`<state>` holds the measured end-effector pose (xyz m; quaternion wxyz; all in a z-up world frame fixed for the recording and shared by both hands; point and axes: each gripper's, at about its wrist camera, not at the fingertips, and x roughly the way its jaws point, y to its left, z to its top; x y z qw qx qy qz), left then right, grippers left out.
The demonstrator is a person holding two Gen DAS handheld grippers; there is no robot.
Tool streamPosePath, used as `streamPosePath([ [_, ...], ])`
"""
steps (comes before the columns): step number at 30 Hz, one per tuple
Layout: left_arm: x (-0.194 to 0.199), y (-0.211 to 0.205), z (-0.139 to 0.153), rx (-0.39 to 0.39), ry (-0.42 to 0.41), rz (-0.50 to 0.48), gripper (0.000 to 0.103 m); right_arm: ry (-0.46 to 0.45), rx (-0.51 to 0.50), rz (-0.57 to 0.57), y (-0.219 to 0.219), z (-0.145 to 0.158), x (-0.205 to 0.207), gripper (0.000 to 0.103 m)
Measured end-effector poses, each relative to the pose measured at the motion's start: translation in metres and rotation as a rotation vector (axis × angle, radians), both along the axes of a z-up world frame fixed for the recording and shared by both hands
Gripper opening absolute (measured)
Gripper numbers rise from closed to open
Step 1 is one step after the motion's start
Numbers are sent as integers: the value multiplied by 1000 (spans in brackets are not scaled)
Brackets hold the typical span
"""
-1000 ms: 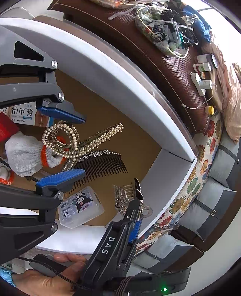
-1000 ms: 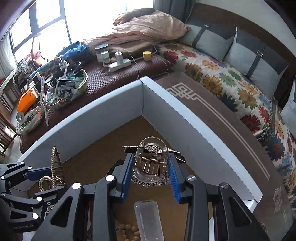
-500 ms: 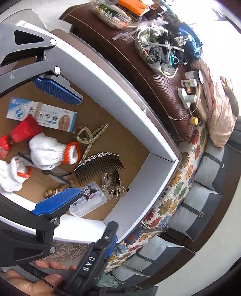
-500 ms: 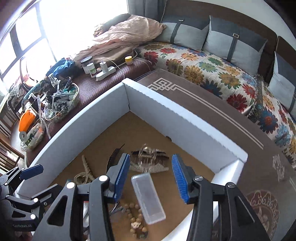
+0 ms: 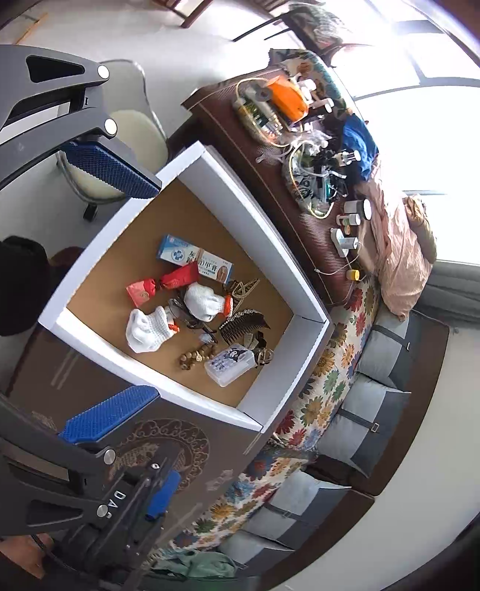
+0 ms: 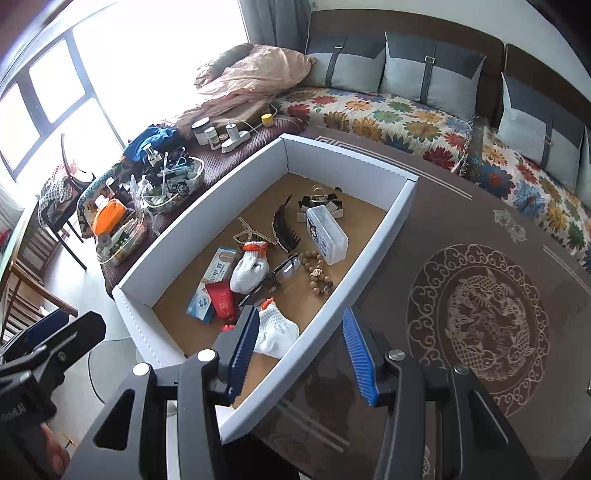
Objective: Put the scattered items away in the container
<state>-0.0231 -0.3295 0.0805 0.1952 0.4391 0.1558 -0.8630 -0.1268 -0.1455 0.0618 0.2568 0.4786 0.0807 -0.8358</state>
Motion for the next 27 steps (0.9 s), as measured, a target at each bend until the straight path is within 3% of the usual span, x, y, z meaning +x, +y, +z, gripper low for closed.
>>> streamPosePath([
  [2,5,4,11,-36,-3,3,103,1,11,-3,0,14,5,49],
  [7,19,-3,33,-20,55,41,103,67,33,-16,-1,45,14,49],
  [9,19,-4,38,-66,45,54,103,83,36,-14,-2,52,15,49],
  [12,21,-3,42,-111,46,58,103,79,44,-7,-6,53,15,49],
  [27,10,-4,35,-123,17,57,103,60,72,25,-22,45,16,49],
])
